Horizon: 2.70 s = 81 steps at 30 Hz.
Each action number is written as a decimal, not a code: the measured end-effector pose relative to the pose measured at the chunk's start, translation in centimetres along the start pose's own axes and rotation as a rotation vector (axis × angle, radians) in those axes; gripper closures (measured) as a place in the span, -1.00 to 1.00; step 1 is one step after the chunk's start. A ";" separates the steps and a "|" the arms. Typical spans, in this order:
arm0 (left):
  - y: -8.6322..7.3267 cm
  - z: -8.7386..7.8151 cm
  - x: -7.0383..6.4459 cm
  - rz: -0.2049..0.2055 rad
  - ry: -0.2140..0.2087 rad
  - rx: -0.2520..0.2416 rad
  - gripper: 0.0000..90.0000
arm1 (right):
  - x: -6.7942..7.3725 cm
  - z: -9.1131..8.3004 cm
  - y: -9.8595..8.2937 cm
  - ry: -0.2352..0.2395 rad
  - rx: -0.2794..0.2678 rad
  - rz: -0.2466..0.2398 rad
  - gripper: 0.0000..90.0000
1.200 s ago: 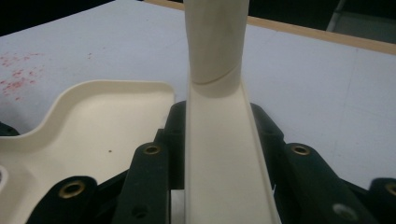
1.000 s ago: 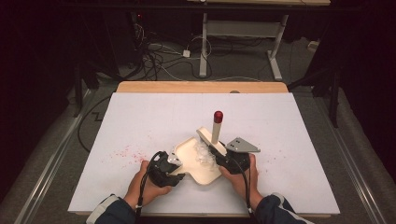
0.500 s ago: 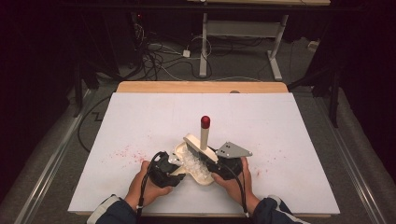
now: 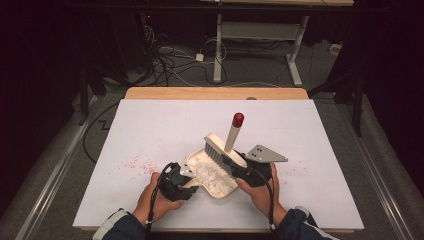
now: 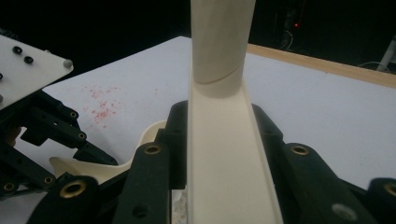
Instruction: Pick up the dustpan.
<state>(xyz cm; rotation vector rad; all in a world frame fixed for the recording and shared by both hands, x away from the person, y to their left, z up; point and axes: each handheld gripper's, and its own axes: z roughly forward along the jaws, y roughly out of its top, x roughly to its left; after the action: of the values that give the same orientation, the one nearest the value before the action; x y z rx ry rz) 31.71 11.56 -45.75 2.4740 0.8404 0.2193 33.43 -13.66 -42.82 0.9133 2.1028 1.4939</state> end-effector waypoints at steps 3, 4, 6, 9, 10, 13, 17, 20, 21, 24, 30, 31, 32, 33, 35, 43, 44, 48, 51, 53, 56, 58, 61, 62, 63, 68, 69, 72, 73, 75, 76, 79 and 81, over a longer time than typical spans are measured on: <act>0.0 0.0 0.0 -0.002 0.001 -0.005 0.41 | -0.3 0.0 -0.1 -0.003 0.004 0.017 0.50; 0.0 -0.1 0.0 -0.004 -0.002 -0.009 0.41 | -0.4 0.1 -0.3 -0.002 0.012 0.020 0.50; 0.0 -0.1 0.0 -0.005 -0.002 -0.010 0.41 | -0.4 0.5 -1.0 -0.001 0.048 0.016 0.50; -0.1 -0.1 0.1 -0.009 -0.006 -0.011 0.41 | -0.3 1.0 -1.9 -0.002 0.098 -0.005 0.50; -0.2 0.0 0.2 -0.009 -0.006 -0.010 0.41 | -0.3 1.1 -2.1 -0.001 0.108 -0.011 0.50; -0.3 -0.1 0.2 -0.007 -0.009 -0.010 0.41 | -0.4 0.9 -2.0 -0.014 0.110 -0.040 0.50; -0.4 -0.1 0.3 -0.014 -0.015 -0.013 0.41 | -0.8 0.4 -2.0 -0.030 0.100 -0.040 0.50; -0.4 -0.1 0.3 -0.011 -0.010 -0.013 0.41 | -1.1 -0.1 -1.7 -0.030 0.081 -0.036 0.50; -0.4 -0.1 0.3 -0.010 -0.010 -0.012 0.41 | -1.1 -0.4 -1.6 -0.029 0.069 -0.029 0.50; -0.4 -0.2 0.4 -0.011 -0.011 -0.014 0.41 | -1.5 -1.0 -1.1 -0.028 0.048 -0.026 0.50; -0.4 -0.2 0.4 -0.016 -0.008 -0.018 0.41 | -2.2 -1.7 -1.0 -0.022 0.029 0.020 0.50; -0.3 -0.1 0.3 -0.015 -0.004 -0.017 0.41 | -2.2 -1.6 -1.1 -0.014 0.030 0.035 0.50; -0.3 -0.1 0.2 -0.012 -0.002 -0.016 0.41 | -2.1 -1.4 -1.2 -0.005 0.034 0.037 0.50; -0.2 -0.1 0.2 -0.011 0.000 -0.016 0.41 | -1.9 -1.1 -1.3 -0.002 0.044 0.029 0.50; -0.3 -0.2 0.2 -0.013 -0.005 -0.020 0.41 | -1.6 -0.7 -1.6 0.000 0.066 0.010 0.50; -0.5 -0.2 0.3 -0.007 0.002 -0.013 0.41 | -2.2 -0.3 -2.3 -0.018 0.099 0.038 0.50; -0.5 -0.2 0.3 -0.003 0.006 -0.011 0.41 | -2.2 -0.5 -2.2 -0.020 0.091 0.031 0.50; -0.5 -0.3 0.2 0.012 0.016 -0.002 0.41 | -2.5 -1.8 -1.2 -0.029 0.046 0.014 0.50; -0.6 -0.3 0.0 0.022 0.016 0.000 0.41 | -2.9 -2.9 -1.0 -0.028 0.044 0.021 0.50; -0.6 -0.3 -0.1 0.028 0.011 0.004 0.41 | -3.2 -3.3 -1.2 -0.029 0.056 0.031 0.50; -0.6 -0.4 -0.2 0.036 0.012 0.006 0.41 | -3.7 -3.9 -1.5 -0.048 0.079 0.035 0.50; -0.6 -0.4 -0.3 0.040 0.012 0.007 0.41 | -3.9 -4.3 -1.8 -0.065 0.090 0.028 0.50; -0.6 -0.3 -0.4 0.044 0.012 0.011 0.41 | -4.0 -4.6 -2.4 -0.093 0.121 0.007 0.50; -0.6 -0.3 -0.4 0.043 0.012 0.011 0.41 | -3.9 -4.6 -2.6 -0.094 0.134 0.006 0.50; -0.6 -0.3 -0.5 0.043 0.009 0.010 0.41 | -3.8 -4.6 -2.9 -0.094 0.145 0.002 0.50; -0.5 0.0 -0.8 0.043 0.014 0.014 0.41 | -2.7 -4.0 -3.6 -0.069 0.161 -0.027 0.50; -0.4 0.1 -0.9 0.042 0.010 0.013 0.41 | -2.3 -3.8 -3.6 -0.059 0.158 -0.033 0.50; -0.3 0.4 -1.1 0.044 0.008 0.016 0.41 | -1.5 -3.1 -3.5 -0.034 0.155 -0.035 0.49; -0.2 0.5 -1.3 0.049 0.007 0.021 0.41 | -1.3 -2.9 -3.5 -0.034 0.152 -0.042 0.49; -0.1 0.6 -1.5 0.051 0.010 0.020 0.41 | -1.1 -2.6 -3.4 -0.017 0.142 -0.039 0.50; -0.1 0.6 -1.5 0.050 0.010 0.020 0.41 | -1.0 -2.5 -3.3 -0.015 0.141 -0.040 0.50; -0.1 0.6 -1.5 0.045 0.004 0.018 0.41 | -0.8 -2.2 -3.1 -0.005 0.126 -0.048 0.50; 0.0 0.6 -1.5 0.043 0.003 0.015 0.41 | -0.5 -1.9 -3.0 0.016 0.115 -0.051 0.50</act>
<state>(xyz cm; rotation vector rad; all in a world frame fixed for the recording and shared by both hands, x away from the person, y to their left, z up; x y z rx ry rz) 30.67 10.38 -46.27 2.5084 0.7931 0.2324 31.72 -15.96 -44.94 0.8836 2.2260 1.3712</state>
